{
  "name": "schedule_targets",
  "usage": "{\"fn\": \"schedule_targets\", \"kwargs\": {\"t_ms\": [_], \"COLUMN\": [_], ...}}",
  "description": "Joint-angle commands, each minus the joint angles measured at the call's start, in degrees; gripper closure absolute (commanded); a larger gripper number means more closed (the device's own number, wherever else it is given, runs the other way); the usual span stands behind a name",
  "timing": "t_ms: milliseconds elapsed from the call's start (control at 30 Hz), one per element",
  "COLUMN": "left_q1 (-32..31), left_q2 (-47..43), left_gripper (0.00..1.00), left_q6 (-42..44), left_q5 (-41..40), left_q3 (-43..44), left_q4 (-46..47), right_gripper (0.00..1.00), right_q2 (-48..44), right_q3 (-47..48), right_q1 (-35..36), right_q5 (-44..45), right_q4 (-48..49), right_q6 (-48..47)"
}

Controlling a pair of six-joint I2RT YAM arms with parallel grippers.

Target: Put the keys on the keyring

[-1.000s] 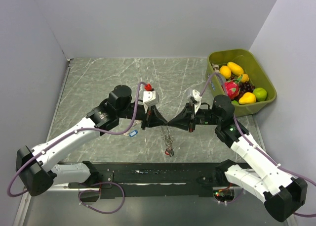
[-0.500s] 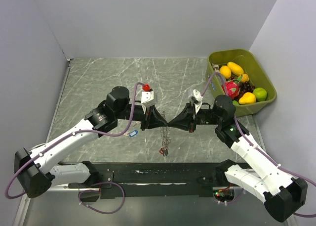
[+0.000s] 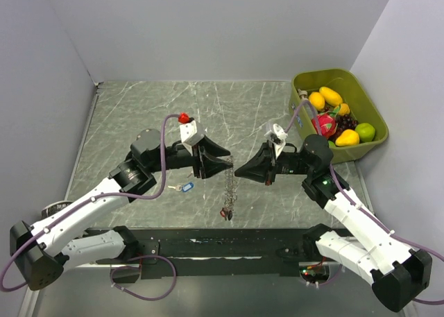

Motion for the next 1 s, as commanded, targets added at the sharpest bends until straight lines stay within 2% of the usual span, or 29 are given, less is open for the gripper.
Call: {"fn": "schedule_targets", "kwargs": {"t_ms": [0, 33, 133, 433, 733, 967], "left_q1": [3.8, 4.7, 7.0, 7.5, 6.7, 4.8], "left_q2": [-2.7, -3.0, -4.3, -2.2, 1.2, 3.8], "left_gripper": [0.53, 0.52, 0.52, 0.53, 0.57, 0.62], "left_q6": [-7.0, -8.3, -12.7, -17.8, -18.8, -17.4], "left_q5": [5.4, 8.8, 11.6, 15.2, 15.9, 14.9], "left_q3": [-4.3, -6.2, -9.5, -11.4, -9.7, -8.3], "left_q4": [11.3, 13.5, 20.5, 29.3, 31.1, 30.1], "right_gripper": [1.00, 1.00, 1.00, 1.00, 1.00, 1.00], "right_q2": [-2.8, -3.0, -4.3, -9.0, -9.5, -9.0], "right_q3": [-0.5, -0.7, -1.8, -8.0, -10.5, -10.1], "right_q1": [0.3, 0.3, 0.3, 0.2, 0.2, 0.2], "right_q5": [2.4, 3.1, 6.2, 16.0, 17.6, 16.6], "right_q4": [5.2, 5.4, 8.4, 19.3, 26.9, 27.1], "right_q6": [0.8, 0.9, 3.1, 13.4, 18.7, 18.9]}}
